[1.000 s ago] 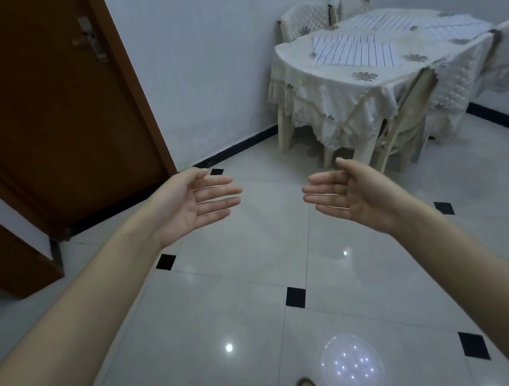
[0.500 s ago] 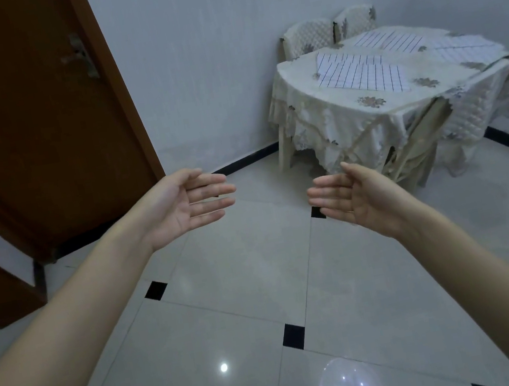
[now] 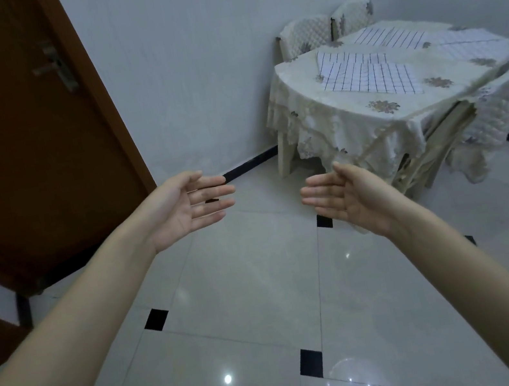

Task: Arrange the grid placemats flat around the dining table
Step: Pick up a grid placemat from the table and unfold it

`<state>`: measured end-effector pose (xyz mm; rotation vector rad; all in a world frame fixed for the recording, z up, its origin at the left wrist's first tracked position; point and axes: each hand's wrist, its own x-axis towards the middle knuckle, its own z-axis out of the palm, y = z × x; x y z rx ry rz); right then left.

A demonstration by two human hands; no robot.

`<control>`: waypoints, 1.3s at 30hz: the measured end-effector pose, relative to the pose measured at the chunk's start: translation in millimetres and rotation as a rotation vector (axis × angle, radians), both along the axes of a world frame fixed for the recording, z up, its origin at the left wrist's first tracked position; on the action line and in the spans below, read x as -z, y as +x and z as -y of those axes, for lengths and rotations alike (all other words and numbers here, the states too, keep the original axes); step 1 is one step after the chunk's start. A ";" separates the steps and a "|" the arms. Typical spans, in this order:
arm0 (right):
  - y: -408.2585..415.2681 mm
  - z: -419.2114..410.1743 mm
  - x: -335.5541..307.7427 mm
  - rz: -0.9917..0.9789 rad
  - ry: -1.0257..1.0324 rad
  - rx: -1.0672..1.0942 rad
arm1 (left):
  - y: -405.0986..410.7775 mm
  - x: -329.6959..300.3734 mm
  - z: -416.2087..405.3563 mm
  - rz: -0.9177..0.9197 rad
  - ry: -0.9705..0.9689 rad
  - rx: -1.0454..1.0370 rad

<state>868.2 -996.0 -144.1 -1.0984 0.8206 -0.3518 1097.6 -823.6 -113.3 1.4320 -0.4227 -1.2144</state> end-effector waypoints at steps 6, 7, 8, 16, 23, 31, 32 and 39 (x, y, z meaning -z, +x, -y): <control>62.4 24.7 -10.4 0.045 -0.018 0.050 | 67.0 -8.4 30.1 0.012 -0.007 0.042; 69.5 28.0 -10.2 0.049 -0.020 0.060 | 76.1 -10.2 34.5 0.018 -0.011 0.049; 77.5 31.6 -9.8 0.047 -0.023 0.068 | 85.6 -12.2 39.7 0.025 -0.010 0.056; 123.8 61.5 -12.2 0.029 -0.023 0.079 | 132.8 -15.2 74.3 0.028 -0.042 0.067; 166.7 113.0 -7.4 0.009 -0.014 0.054 | 174.0 -8.2 123.7 0.009 -0.012 0.018; 204.3 207.5 -25.5 0.059 -0.050 0.081 | 214.0 -12.2 224.7 0.004 0.005 0.030; 208.9 218.8 -28.7 0.058 -0.059 0.078 | 217.9 -13.2 236.8 0.004 0.007 0.033; 238.6 282.4 -34.3 0.052 -0.053 0.070 | 242.9 -14.2 302.6 -0.007 0.017 0.044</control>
